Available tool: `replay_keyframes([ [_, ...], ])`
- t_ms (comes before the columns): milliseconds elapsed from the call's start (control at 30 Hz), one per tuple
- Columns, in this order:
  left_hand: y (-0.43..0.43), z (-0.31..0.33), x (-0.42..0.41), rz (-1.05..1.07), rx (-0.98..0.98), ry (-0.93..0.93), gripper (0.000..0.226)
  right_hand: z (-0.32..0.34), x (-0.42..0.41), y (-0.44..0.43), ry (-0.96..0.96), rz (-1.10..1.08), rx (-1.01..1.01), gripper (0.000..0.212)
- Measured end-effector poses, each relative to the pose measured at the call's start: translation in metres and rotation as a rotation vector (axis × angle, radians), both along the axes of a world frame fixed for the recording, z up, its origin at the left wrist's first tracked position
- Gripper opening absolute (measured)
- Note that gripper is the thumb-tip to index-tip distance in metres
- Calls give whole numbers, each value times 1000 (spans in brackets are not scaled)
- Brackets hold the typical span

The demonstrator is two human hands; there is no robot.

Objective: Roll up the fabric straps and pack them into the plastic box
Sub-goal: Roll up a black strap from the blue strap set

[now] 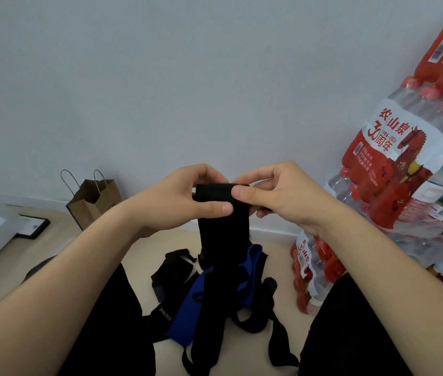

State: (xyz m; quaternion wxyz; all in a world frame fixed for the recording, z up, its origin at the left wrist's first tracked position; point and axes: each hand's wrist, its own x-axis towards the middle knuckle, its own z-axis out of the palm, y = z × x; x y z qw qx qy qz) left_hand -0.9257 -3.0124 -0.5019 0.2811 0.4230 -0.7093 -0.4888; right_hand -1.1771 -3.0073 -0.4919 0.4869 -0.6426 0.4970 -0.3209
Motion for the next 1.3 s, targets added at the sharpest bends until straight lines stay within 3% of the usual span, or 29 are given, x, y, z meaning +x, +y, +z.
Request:
replay_keyframes([
  [133,1,3,0,-105,167,58,32,-3,1,1,-11,-10,-74,31],
  [233,3,1,-2,-77,27,27,25,-3,1,1,54,40,-94,35],
  [500,6,-4,-11,27,-320,-235,41,-9,11,0,150,77,53,37],
  [600,4,-7,-11,18,-140,-303,48,-14,11,-2,110,10,58,25],
  [733,0,-8,-7,-88,66,-328,36,-25,12,-4,110,-30,67,35],
  [800,0,-9,-7,-101,59,-306,30,-28,14,-3,122,-23,47,40],
  [900,3,-11,-7,-25,-53,-403,43,-31,16,-1,199,57,21,45],
  [1000,9,-15,-10,11,-114,-459,52,-32,18,6,352,166,5,43],
  [1133,17,-26,-14,97,-180,-447,56,-36,23,16,562,185,-172,45],
  [1300,26,-41,-8,9,17,-373,45,-47,23,26,541,144,-250,34],
])
